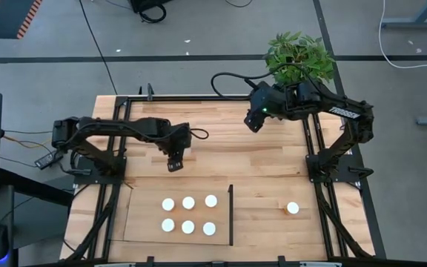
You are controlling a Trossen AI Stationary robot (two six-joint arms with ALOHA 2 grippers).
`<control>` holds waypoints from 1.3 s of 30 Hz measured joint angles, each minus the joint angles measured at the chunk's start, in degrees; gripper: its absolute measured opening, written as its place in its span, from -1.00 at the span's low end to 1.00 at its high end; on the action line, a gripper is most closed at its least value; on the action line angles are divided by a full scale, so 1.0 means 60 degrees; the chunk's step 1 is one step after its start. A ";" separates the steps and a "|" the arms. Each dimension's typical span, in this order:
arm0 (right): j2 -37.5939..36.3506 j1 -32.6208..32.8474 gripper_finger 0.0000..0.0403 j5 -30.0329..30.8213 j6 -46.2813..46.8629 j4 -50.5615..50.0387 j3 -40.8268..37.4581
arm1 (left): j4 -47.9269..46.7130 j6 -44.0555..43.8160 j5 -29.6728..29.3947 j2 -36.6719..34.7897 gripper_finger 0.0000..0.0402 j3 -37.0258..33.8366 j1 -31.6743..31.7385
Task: Pick and place medicine bottles onto shelf by color
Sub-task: Put the orange pill bottle on the shelf
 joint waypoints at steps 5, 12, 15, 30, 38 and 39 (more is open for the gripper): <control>-0.0223 -0.0024 0.65 0.0455 0.0069 -0.0162 0.0015 | -0.0201 -0.1441 0.0003 -0.0808 0.10 -0.0087 -0.0433; -0.0621 -0.0472 0.65 0.0872 -0.0084 -0.0278 0.0015 | -0.0644 -0.4019 -0.0716 -0.1957 0.07 -0.0602 -0.1844; -0.0803 -0.0737 0.65 0.0903 -0.0306 -0.0261 0.0015 | -0.0711 -0.5397 -0.1147 -0.2231 0.10 -0.0847 -0.2669; -0.1558 -0.1610 0.65 0.0852 -0.1434 -0.0190 0.0007 | -0.1868 -1.1167 -0.2165 -0.2208 0.11 -0.0911 -0.6330; -0.1735 -0.1698 0.65 0.0812 -0.1487 -0.0194 0.0004 | -0.2160 -1.3331 -0.2421 -0.2208 0.07 -0.0911 -0.7604; -0.1739 -0.1698 0.65 0.0812 -0.1528 -0.0194 0.0004 | -0.2128 -1.3527 -0.2426 -0.2205 0.06 -0.0911 -0.7716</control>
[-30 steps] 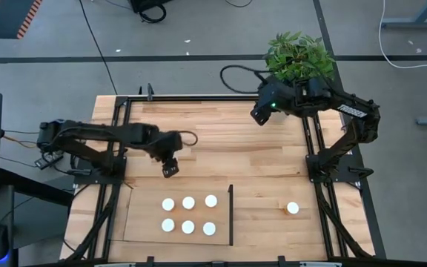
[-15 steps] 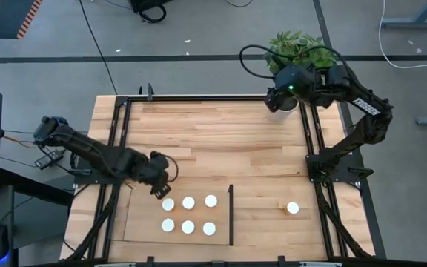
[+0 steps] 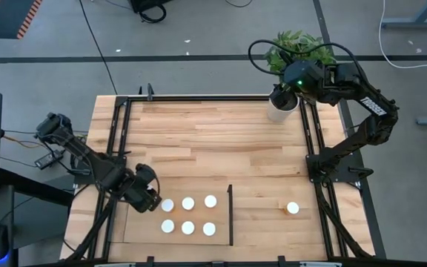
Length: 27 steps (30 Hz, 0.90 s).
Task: Pick and place medicine bottles onto shelf by color
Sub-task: Put the orange pill bottle on the shelf
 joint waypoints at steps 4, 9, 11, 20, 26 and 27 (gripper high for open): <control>0.0000 0.0002 0.65 -0.0002 -0.0069 -0.0004 0.0000 | 0.0029 -0.0594 0.0029 0.0188 0.09 0.0000 -0.0419; 0.0000 -0.0001 0.65 0.0007 -0.0092 -0.0007 0.0000 | 0.0104 -0.1031 0.0052 0.0483 0.11 0.0000 -0.0827; 0.0000 -0.0075 0.65 0.0007 -0.0193 -0.0007 0.0000 | 0.0099 -0.1008 0.0051 0.0499 0.10 0.0000 -0.0869; 0.0004 -0.0461 0.65 -0.0033 -0.0607 -0.0007 0.0000 | 0.0113 0.0578 -0.0209 0.0499 0.10 0.0000 -0.0551; -0.0001 -0.0667 0.65 -0.0127 -0.0857 -0.0008 0.0000 | 0.0837 0.3278 -0.0167 0.0499 0.10 0.0000 -0.0458; -0.0013 -0.0701 0.65 -0.0165 -0.0860 -0.0008 -0.0004 | 0.0865 0.3628 -0.0082 0.0499 0.09 0.0000 -0.0461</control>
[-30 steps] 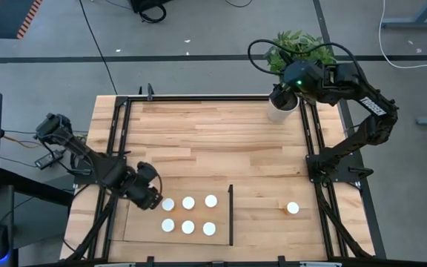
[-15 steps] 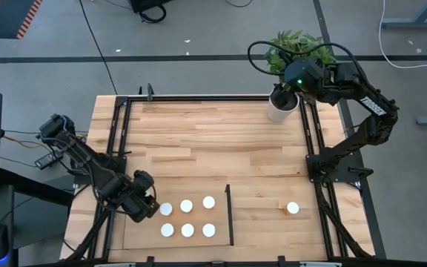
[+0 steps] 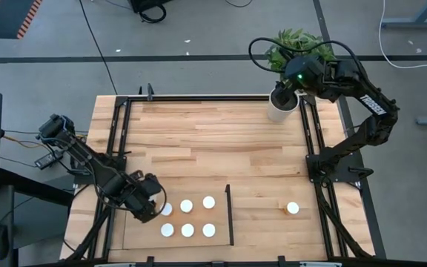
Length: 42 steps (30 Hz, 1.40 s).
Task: Pick and place medicine bottles onto shelf by color
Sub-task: Put the orange pill bottle on the shelf
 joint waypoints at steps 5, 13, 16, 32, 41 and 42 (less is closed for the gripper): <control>-0.0088 -0.0009 0.65 -0.0014 0.0004 -0.0054 0.0000 | 0.0004 0.1743 0.0052 0.0000 0.09 0.0000 -0.0071; -0.0214 -0.0009 0.65 0.0026 0.0000 -0.0150 0.0000 | 0.0248 0.3094 0.0645 0.0000 0.13 0.0000 -0.0307; -0.0292 -0.0009 0.65 0.0132 0.0005 -0.0209 0.0000 | 0.0375 0.3062 0.0709 0.0000 0.11 0.0000 -0.0567; -0.0614 -0.0232 0.65 0.0314 0.0048 -0.0316 0.0000 | 0.0104 0.1953 0.0390 0.0039 0.12 0.0005 -0.1752; -0.0614 -0.0232 0.65 0.0301 0.0051 -0.0316 0.0000 | 0.0217 0.2934 0.0378 0.0482 0.12 0.0011 -0.1752; -0.0614 -0.0232 0.65 0.0271 0.0060 -0.0316 0.0000 | 0.0263 0.3051 0.0377 0.0567 0.12 0.0011 -0.1752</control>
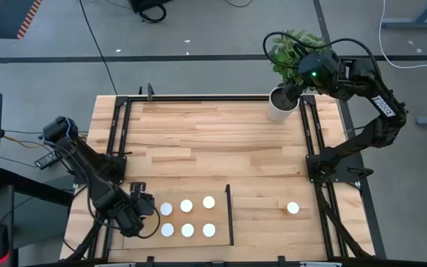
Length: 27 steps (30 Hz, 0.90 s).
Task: Pick and place medicine bottles onto shelf by color
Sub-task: Put the orange pill bottle on the shelf
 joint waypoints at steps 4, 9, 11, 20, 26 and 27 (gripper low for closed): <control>0.0000 0.0000 0.65 -0.0049 0.0017 0.0000 0.0000 | 0.0079 0.0079 0.0052 0.0249 0.13 0.0009 0.0003; 0.0000 0.0000 0.65 -0.0063 0.0017 0.0002 0.0000 | 0.0145 0.0074 0.0120 0.0376 0.15 0.0007 0.0040; 0.0000 0.0000 0.65 -0.0068 0.0017 0.0000 0.0000 | 0.0148 0.0098 0.0120 0.0376 0.16 0.0007 0.0040; 0.0000 0.0000 0.65 -0.0070 0.0025 0.0000 0.0000 | 0.0134 0.0106 0.0127 0.0365 0.28 0.0079 0.0123; 0.0000 0.0000 0.65 -0.0071 0.0024 0.0003 0.0000 | -0.0347 0.0119 0.0121 0.0351 0.37 0.0312 0.0185; 0.0003 0.0000 0.65 -0.0074 0.0024 0.0000 0.0000 | -0.0467 0.0119 0.0121 0.0351 0.37 0.0313 0.0185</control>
